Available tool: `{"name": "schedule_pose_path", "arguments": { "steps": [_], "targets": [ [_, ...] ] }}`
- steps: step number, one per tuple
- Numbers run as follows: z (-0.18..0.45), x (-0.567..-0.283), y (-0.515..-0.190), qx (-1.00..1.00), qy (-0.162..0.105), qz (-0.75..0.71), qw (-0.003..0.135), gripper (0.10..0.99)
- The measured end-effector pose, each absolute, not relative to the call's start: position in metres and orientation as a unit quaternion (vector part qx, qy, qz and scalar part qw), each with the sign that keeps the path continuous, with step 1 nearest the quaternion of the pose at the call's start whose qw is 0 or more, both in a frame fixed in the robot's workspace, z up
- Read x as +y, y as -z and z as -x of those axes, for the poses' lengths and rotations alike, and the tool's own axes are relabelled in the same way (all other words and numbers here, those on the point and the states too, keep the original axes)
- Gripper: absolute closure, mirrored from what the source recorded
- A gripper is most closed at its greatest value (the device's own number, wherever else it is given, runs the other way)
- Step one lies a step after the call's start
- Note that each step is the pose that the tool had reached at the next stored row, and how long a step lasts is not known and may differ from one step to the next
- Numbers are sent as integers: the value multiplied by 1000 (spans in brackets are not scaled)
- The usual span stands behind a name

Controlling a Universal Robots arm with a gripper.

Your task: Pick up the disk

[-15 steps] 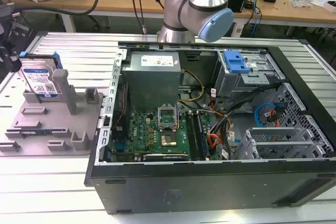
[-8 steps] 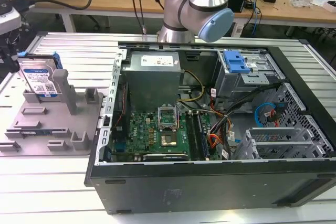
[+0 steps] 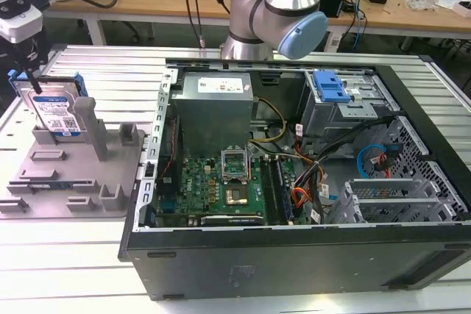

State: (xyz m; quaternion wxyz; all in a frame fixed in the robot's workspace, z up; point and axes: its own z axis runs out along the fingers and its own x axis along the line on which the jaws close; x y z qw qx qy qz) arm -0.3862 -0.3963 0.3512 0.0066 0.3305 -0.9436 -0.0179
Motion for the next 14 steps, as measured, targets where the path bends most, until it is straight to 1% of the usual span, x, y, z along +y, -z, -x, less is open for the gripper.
{"name": "schedule_pose_path", "arguments": {
  "steps": [1, 6, 14],
  "targets": [
    [386, -396, -351, -941, 18, -339, 7, 486],
    [386, -396, -351, -914, 17, -406, 7, 486],
    [386, -396, -351, -881, 15, -472, 6, 486]
  ]
}}
